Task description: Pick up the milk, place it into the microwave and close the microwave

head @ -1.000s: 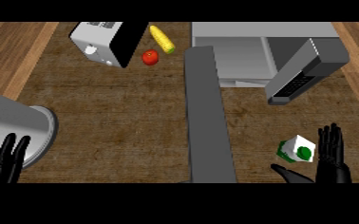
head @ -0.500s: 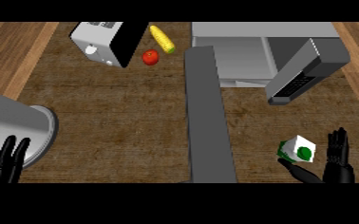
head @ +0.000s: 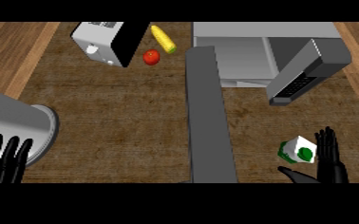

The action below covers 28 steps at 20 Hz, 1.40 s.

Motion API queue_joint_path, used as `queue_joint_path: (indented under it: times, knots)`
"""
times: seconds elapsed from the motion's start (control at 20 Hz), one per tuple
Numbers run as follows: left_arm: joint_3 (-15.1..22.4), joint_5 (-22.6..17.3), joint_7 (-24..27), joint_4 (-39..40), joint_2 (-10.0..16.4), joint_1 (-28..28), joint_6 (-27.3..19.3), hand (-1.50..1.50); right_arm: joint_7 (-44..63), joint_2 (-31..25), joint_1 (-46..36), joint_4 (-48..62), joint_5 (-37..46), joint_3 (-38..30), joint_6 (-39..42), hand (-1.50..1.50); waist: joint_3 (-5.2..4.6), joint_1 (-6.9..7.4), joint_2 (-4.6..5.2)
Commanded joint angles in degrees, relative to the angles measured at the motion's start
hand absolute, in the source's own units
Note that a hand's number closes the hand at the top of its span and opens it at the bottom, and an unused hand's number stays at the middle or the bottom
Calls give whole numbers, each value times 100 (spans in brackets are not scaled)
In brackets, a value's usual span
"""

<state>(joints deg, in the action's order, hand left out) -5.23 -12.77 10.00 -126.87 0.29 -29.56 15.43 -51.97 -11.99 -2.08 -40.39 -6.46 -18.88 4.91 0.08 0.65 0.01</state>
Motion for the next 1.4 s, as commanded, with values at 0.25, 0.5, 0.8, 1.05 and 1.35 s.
queue_joint_path:
  times: [0.25,0.5,0.8,1.05,1.35]
  knots:
    - [-348,-297,-181,42,130,209,31,-150,-917,38,-307,308,75,388,1046,150,-3,-22,-1]
    - [32,-61,-255,150,-26,261,-58,-150,-826,263,-362,-108,103,-22,-705,150,-8,-49,-3]
    - [131,-101,-91,-261,-24,-320,78,-150,-828,433,-402,-622,-49,173,-214,150,-7,-21,-10]
    - [-199,-300,-96,82,53,85,201,-150,-761,140,-770,-236,205,640,642,150,-3,-1,7]
    - [-20,-256,146,130,-26,-228,292,-150,-89,292,-909,-966,60,990,922,150,-10,-21,-13]
